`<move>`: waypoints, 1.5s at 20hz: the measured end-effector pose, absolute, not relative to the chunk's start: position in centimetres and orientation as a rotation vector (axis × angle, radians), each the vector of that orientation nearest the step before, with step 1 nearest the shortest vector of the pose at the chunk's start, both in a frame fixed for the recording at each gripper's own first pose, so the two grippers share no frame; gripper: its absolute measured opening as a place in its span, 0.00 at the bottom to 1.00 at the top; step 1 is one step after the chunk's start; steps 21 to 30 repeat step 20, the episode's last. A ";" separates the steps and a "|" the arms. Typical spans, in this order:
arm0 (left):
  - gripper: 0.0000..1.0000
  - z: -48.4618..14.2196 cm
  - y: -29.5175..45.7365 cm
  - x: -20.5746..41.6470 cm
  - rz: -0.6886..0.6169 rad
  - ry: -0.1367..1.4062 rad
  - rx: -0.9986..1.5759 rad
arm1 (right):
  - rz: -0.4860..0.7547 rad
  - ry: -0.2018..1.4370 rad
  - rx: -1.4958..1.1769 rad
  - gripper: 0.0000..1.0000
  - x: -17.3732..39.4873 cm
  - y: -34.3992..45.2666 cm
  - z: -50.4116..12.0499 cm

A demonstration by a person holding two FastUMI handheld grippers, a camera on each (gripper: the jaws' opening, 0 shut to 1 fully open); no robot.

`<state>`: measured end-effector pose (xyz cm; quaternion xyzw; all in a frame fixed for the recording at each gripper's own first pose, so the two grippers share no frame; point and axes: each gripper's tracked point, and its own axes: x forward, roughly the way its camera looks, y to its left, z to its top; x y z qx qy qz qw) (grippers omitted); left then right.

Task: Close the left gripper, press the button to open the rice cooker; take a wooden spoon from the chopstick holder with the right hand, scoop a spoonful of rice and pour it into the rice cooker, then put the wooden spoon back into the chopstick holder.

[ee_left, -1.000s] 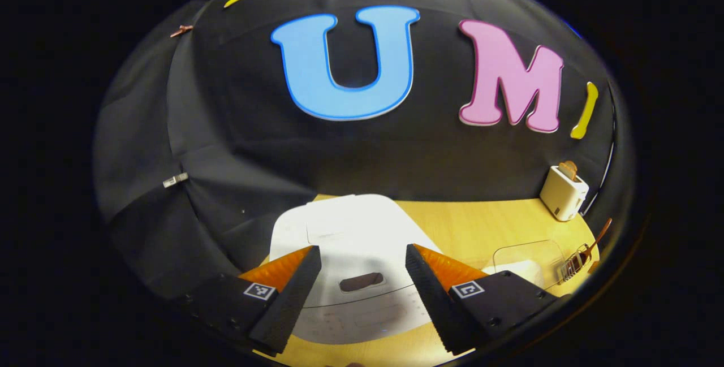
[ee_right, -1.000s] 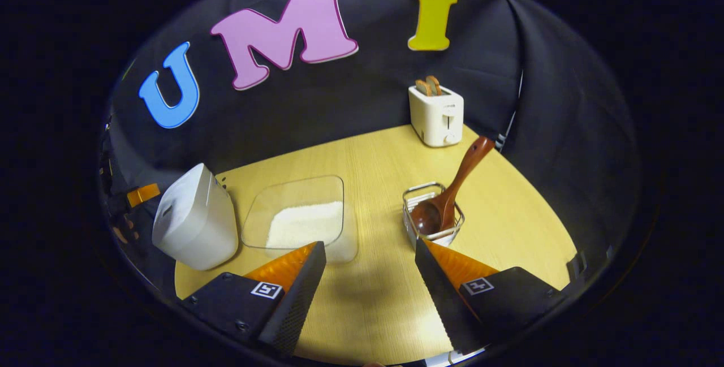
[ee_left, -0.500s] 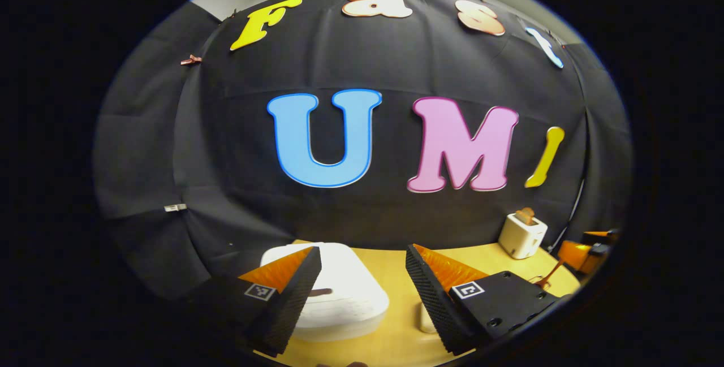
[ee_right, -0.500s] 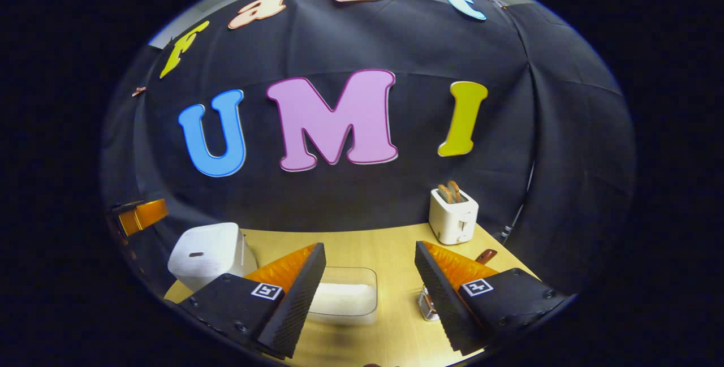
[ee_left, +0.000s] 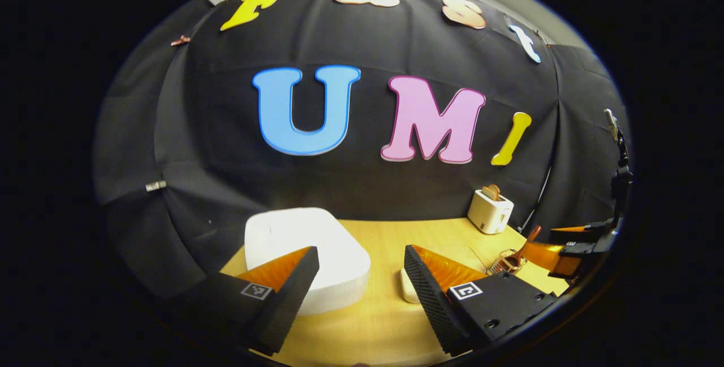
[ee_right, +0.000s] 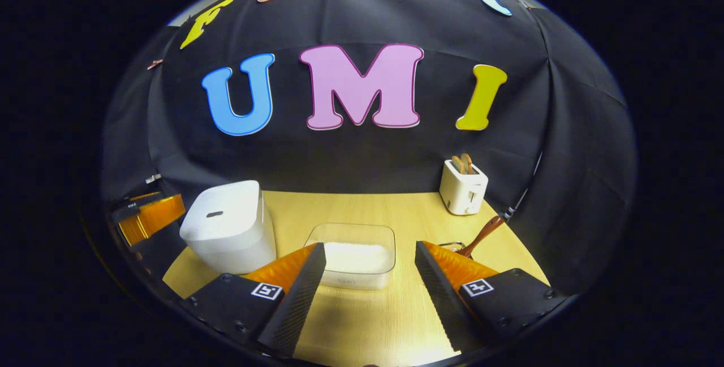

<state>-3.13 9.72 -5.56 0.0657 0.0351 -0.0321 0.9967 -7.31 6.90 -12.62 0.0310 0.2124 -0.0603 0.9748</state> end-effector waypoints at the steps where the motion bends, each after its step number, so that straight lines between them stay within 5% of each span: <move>1: 0.98 -6.2 9.6 -3.1 -0.079 0.080 0.105 | -0.133 0.435 0.046 0.99 -7.2 6.9 -12.4; 10: 0.98 -3.4 10.3 -4.5 0.033 -0.006 0.075 | -0.135 0.370 0.053 0.98 -8.4 4.9 -10.0; 20: 0.98 -2.6 5.3 -13.4 0.187 -0.178 0.068 | -0.145 0.155 0.101 0.98 -12.8 -4.7 -5.9; 30: 0.98 -2.6 5.3 -13.4 0.187 -0.178 0.068 | -0.145 0.155 0.101 0.98 -12.8 -4.7 -5.9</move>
